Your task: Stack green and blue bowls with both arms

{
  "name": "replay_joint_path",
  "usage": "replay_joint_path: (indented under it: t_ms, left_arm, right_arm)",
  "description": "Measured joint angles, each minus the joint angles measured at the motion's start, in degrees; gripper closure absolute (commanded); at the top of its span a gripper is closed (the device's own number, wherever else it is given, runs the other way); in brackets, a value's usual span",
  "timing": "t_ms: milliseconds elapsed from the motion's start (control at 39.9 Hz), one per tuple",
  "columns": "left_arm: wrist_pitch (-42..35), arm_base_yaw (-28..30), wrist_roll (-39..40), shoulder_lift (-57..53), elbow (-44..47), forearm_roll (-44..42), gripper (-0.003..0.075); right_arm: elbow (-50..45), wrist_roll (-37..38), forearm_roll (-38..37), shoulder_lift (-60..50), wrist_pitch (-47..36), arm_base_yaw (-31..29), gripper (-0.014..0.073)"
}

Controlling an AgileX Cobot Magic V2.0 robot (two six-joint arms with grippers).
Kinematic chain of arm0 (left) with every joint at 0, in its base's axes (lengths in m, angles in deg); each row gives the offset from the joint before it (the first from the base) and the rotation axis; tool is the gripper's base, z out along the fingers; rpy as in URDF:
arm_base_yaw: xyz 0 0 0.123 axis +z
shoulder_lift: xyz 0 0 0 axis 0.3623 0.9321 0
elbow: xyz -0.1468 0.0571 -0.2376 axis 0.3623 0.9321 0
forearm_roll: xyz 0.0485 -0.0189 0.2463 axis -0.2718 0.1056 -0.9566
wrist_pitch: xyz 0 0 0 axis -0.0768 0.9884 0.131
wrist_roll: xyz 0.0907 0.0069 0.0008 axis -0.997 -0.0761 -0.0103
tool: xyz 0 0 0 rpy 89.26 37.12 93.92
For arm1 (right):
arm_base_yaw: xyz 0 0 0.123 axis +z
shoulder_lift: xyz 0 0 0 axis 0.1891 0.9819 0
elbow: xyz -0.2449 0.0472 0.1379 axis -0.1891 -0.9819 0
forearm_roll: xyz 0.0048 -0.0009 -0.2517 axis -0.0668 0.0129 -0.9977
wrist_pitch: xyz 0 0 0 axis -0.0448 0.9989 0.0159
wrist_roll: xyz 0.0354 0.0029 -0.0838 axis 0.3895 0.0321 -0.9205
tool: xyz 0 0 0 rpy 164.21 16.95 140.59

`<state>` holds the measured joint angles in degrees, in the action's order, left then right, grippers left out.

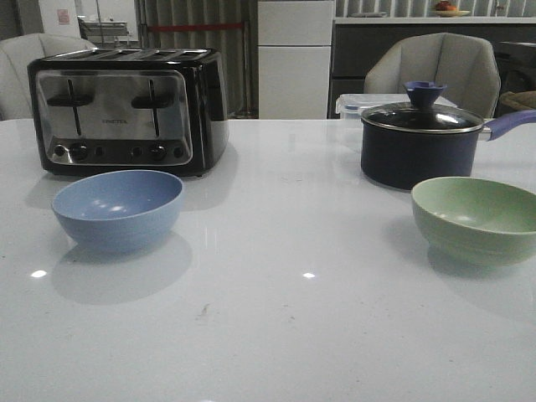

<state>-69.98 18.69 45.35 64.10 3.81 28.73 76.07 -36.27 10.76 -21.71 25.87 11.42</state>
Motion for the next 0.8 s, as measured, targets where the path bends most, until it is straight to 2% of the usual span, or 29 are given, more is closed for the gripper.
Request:
replay_joint_path:
  t_ms: [651,801]
  left_arm:
    - [0.00,0.00,0.00,0.00,0.00,0.00,0.0622]
    - [-2.84,0.00,0.00,0.00,0.00,-0.09,0.0622]
  right_arm:
    - [0.00,0.00,0.00,0.00,0.00,0.00,0.0575]
    - [0.00,0.00,0.00,0.00,-0.85,0.00,0.0575]
